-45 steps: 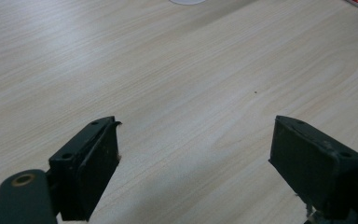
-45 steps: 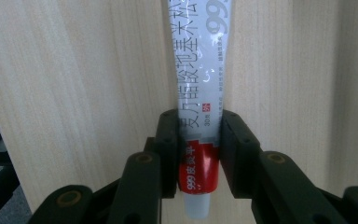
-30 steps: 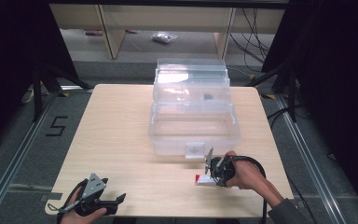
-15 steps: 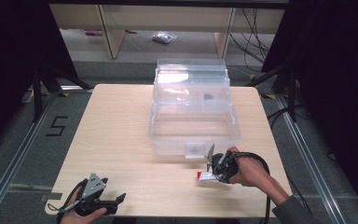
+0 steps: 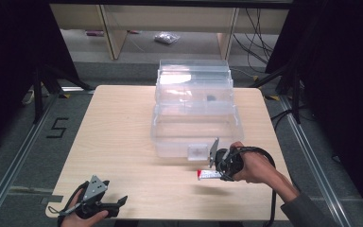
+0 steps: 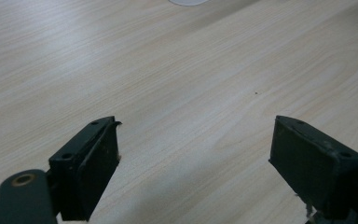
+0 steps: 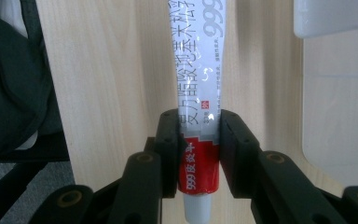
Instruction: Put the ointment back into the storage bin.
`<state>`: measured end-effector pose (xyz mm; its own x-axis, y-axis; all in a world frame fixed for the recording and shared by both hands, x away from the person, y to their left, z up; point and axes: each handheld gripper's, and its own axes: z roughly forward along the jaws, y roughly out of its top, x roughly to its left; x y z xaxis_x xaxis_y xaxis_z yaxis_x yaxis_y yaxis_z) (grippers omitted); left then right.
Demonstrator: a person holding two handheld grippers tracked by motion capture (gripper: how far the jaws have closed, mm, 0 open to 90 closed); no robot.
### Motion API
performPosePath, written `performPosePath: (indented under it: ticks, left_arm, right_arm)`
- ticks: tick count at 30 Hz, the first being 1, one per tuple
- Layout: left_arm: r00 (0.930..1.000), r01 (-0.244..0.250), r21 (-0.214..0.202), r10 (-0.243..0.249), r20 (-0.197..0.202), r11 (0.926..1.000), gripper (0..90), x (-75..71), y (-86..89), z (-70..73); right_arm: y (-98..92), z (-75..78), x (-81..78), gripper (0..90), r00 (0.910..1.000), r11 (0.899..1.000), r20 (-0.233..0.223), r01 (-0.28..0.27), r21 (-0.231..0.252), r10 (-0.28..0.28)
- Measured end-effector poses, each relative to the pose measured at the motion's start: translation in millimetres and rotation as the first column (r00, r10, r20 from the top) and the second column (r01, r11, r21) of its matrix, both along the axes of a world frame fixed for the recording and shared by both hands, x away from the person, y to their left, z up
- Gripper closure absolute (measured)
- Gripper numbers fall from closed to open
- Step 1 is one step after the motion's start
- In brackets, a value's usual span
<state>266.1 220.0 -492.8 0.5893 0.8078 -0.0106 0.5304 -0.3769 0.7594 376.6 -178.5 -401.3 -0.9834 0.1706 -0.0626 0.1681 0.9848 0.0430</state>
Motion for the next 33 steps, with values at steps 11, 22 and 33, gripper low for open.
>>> performPosePath:
  ticks: [11, 22, 33]
  left_arm:
    - [1.0000, -0.010, -0.003, 0.010, 0.000, 0.9999, 15.0, 0.7, -0.3, -0.6]
    - [0.9999, -0.005, -0.006, 0.005, -0.010, 1.0000, 14.9, 1.8, 0.7, -0.8]
    - [0.9999, -0.010, -0.013, 0.010, -0.006, 0.9999, 15.0, 3.7, 0.4, -2.7]
  right_arm:
    - [-1.8, 23.6, 7.4, 71.0, 0.9999, 0.999, 0.007, -0.011, 0.036, 0.011]
    - [-9.1, 51.6, 24.6, 71.0, 0.9992, 0.995, 0.032, -0.027, 0.094, 0.024]
    - [-11.9, 70.3, 45.7, 71.0, 0.9987, 0.996, 0.050, -0.010, 0.093, 0.005]
